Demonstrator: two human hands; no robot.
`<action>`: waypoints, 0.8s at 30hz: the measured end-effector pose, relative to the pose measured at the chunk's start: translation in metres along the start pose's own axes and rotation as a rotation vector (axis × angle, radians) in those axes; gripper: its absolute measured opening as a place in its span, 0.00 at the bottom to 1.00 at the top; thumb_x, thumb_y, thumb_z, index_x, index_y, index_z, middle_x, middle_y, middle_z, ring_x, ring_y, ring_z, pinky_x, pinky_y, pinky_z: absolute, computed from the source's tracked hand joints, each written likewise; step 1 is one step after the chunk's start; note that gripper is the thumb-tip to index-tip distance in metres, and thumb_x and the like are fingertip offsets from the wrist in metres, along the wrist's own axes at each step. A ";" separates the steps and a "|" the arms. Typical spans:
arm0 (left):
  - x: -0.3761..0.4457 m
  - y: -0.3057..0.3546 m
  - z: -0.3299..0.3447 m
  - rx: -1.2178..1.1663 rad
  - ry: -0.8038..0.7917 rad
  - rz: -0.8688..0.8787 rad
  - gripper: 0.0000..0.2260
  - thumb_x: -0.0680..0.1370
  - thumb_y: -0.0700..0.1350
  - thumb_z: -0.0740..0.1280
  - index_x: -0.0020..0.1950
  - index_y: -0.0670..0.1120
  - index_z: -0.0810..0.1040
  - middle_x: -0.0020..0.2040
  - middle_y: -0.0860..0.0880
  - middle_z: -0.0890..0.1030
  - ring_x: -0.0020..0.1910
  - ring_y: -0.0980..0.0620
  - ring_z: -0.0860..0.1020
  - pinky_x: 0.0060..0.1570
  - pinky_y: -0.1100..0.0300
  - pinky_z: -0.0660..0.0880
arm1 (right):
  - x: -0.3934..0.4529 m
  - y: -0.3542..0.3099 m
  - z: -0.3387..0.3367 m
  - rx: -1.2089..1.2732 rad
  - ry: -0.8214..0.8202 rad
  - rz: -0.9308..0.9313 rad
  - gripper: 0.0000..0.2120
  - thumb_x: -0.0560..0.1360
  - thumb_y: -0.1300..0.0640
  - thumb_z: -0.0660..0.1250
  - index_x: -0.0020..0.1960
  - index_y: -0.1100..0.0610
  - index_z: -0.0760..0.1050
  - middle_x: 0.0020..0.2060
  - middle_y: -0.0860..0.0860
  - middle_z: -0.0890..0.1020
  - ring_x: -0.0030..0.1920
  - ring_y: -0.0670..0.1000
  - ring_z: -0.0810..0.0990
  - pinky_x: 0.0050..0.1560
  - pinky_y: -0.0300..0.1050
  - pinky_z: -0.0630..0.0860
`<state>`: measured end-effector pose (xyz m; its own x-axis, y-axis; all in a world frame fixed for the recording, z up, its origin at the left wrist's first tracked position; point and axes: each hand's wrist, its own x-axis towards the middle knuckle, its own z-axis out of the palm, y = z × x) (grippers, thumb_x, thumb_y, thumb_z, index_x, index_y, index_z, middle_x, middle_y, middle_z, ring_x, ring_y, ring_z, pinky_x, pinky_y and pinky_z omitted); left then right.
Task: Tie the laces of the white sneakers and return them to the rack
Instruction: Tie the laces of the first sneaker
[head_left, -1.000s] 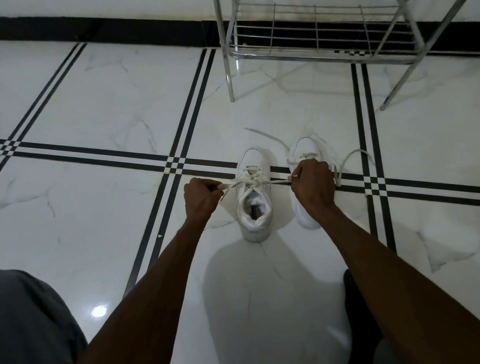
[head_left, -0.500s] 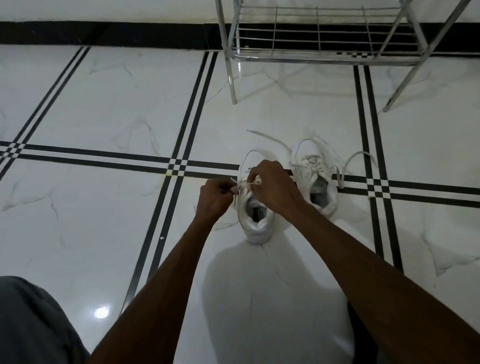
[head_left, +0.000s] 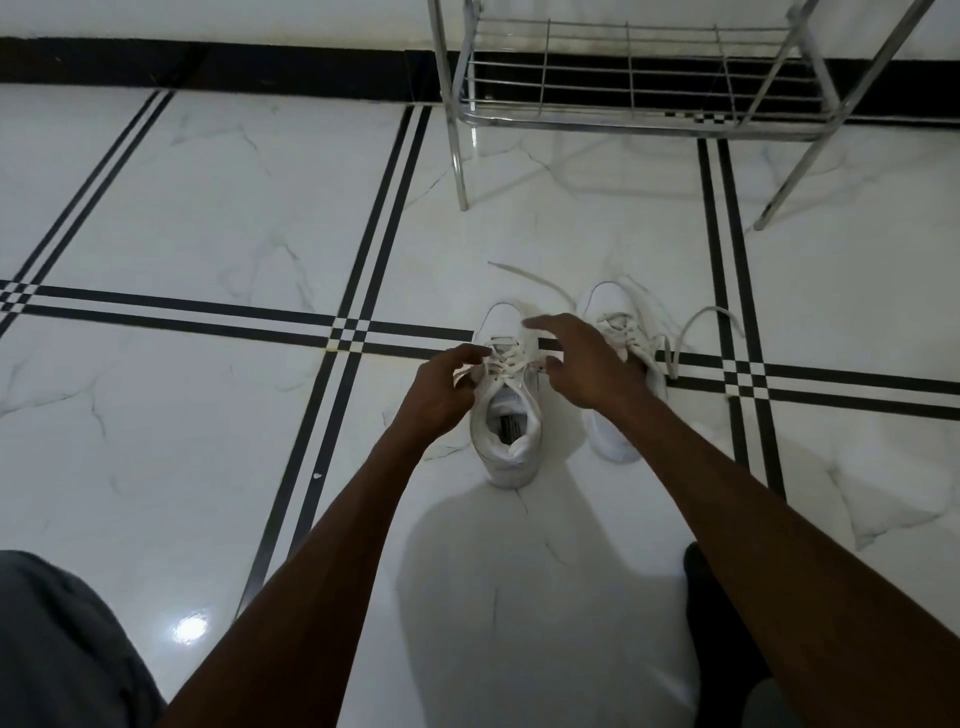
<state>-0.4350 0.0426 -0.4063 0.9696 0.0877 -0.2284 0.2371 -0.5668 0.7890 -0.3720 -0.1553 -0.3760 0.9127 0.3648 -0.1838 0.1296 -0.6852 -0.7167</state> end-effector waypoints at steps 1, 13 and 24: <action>0.000 0.001 0.002 0.017 -0.009 0.019 0.14 0.81 0.39 0.68 0.67 0.46 0.81 0.63 0.46 0.83 0.62 0.51 0.79 0.57 0.69 0.73 | -0.001 0.001 0.004 -0.044 -0.044 -0.067 0.22 0.72 0.71 0.66 0.64 0.60 0.80 0.63 0.61 0.80 0.63 0.60 0.79 0.67 0.51 0.74; 0.005 0.006 0.003 0.562 0.174 0.073 0.09 0.83 0.46 0.66 0.56 0.54 0.86 0.50 0.52 0.86 0.60 0.46 0.79 0.76 0.35 0.56 | -0.004 0.015 0.021 -0.377 -0.007 -0.117 0.11 0.76 0.62 0.66 0.51 0.54 0.86 0.46 0.57 0.82 0.49 0.61 0.81 0.48 0.53 0.78; 0.001 -0.005 0.007 0.735 0.252 0.169 0.07 0.78 0.42 0.71 0.40 0.50 0.84 0.35 0.53 0.83 0.52 0.46 0.78 0.73 0.37 0.59 | -0.014 0.004 0.019 -0.550 0.031 -0.136 0.13 0.77 0.64 0.59 0.49 0.62 0.83 0.52 0.59 0.80 0.57 0.64 0.75 0.53 0.57 0.70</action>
<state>-0.4361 0.0399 -0.4146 0.9941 0.0855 0.0664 0.0705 -0.9767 0.2029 -0.3913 -0.1507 -0.3891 0.8836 0.4598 -0.0888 0.4219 -0.8639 -0.2751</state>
